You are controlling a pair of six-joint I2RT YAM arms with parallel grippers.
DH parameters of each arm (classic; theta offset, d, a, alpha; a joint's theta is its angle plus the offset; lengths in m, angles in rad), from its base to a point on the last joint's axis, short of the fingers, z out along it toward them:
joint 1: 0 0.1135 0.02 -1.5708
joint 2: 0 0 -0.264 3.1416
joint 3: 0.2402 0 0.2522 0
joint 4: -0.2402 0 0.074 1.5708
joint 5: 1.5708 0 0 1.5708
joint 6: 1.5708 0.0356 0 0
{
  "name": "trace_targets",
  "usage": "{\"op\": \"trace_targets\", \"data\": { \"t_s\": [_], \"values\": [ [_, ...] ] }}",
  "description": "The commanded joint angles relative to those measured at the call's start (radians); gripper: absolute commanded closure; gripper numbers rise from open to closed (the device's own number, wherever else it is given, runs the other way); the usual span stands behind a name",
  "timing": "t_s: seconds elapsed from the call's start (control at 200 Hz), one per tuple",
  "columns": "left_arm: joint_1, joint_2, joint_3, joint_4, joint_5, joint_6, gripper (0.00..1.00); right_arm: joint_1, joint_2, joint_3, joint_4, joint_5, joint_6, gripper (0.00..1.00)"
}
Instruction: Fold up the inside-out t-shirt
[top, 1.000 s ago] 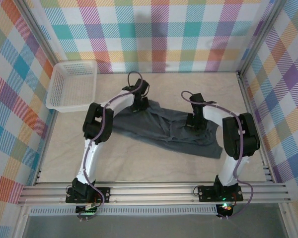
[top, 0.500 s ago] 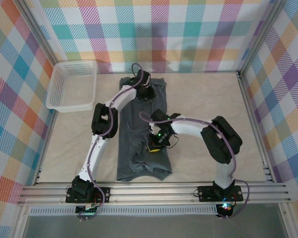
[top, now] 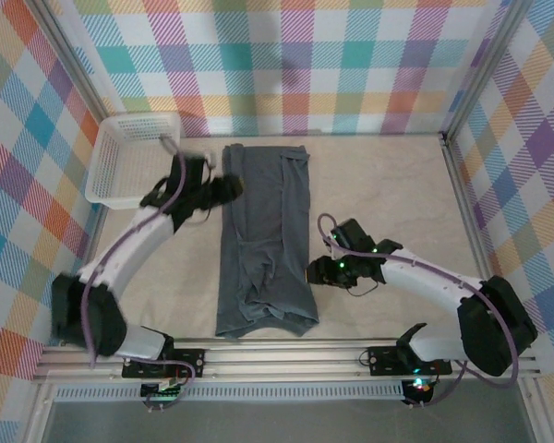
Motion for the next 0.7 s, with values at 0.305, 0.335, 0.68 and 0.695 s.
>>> {"op": "trace_targets", "data": {
  "t_s": [0.305,0.335,0.68,0.695],
  "values": [
    [0.022,-0.281,-0.393,-0.163,0.068,-0.130,0.31,0.023,0.276,0.058,0.105,-0.285,-0.087,0.52],
    [0.019,-0.290,-0.408,-0.175,0.073,-0.138,0.30,0.023,0.279,0.062,0.100,-0.285,-0.087,0.58],
    [-0.176,-0.303,-0.589,-0.327,0.055,-0.330,0.30,0.013,0.010,0.005,0.064,-0.132,-0.001,1.00],
    [-0.188,-0.301,-0.597,-0.316,0.063,-0.337,0.31,0.012,0.012,0.006,0.062,-0.130,-0.001,1.00]
  ]
}}
